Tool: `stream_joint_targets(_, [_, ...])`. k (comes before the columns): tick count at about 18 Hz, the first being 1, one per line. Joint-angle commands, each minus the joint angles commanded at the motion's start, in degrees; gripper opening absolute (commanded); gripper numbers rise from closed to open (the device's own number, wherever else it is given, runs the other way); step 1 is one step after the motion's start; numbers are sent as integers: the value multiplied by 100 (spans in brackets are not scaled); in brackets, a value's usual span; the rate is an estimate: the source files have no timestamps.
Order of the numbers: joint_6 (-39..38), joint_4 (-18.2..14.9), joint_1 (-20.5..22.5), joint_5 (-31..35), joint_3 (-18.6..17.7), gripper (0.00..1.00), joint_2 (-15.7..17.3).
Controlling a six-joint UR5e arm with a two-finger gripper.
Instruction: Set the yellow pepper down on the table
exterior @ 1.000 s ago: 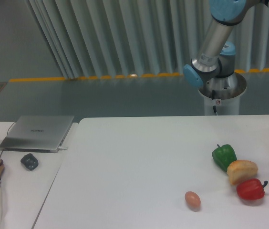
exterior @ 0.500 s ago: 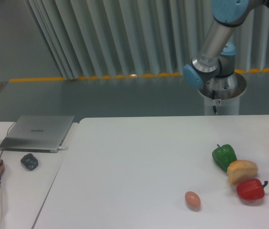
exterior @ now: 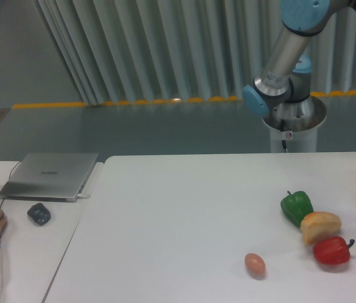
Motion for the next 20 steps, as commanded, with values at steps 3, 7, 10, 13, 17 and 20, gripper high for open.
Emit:
stream_joint_targets(3, [-17, -350, -140, -280, 0, 40, 403])
stream_joint_targets(7, [-219, -720, -491, -431, 18, 41, 783])
stream_joint_targets(10, [-553, -783, -746, -448, 9, 42, 871])
stream_joint_targets(13, [-1174, -774, -1106, -466, -17, 42, 862])
stream_joint_targets(17, [-2011, -739, -1590, -466, -18, 42, 792])
stream_joint_targets(20, [-2486, -721, -1871, -475, -18, 42, 713])
